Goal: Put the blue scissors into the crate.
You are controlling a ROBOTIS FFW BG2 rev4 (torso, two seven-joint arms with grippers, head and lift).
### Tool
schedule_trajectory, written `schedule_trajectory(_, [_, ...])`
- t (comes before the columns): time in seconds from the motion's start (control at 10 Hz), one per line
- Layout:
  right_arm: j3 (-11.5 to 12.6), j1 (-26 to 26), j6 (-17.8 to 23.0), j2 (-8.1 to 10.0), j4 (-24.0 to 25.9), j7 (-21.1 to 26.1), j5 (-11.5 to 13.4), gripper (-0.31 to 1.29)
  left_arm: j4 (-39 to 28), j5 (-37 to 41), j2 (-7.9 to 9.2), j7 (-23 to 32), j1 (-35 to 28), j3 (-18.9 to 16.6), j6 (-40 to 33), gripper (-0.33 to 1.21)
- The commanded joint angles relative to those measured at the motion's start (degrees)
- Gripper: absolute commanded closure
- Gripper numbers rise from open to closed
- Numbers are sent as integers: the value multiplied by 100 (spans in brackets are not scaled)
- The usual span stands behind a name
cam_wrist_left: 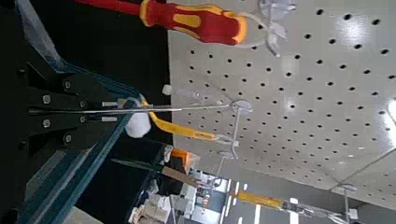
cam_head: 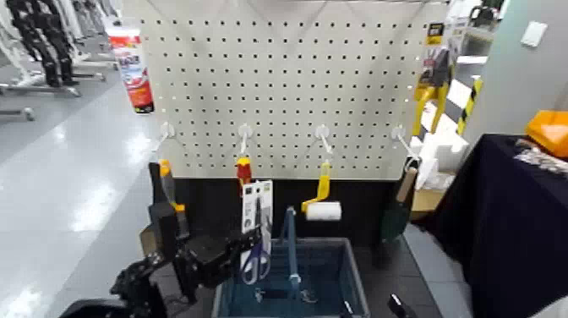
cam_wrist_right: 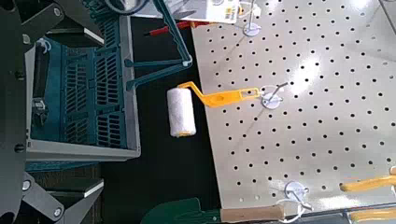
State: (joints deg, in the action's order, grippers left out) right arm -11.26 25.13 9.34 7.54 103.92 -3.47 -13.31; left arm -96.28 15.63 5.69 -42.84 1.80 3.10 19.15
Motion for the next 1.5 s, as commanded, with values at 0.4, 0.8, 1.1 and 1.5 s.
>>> schedule_trajectory(0.4, [-17,-9,16,2,-20,-5,-32,23,584,-209,-33,-76,66,156,-122,118])
schedule_trajectory(0.8, [-17,-9,33,2,-20,-5,-40,23,610,-262,-33,-84,84,182,-69,118])
schedule_trajectory(1.1, [-26,-9,42,2,-38,-5,-67,23,672,-288,-24,-84,110,217,-52,118])
schedule_trajectory(1.5, [-17,-9,51,11,-47,-14,-76,23,628,-315,-15,-102,110,173,-87,-6])
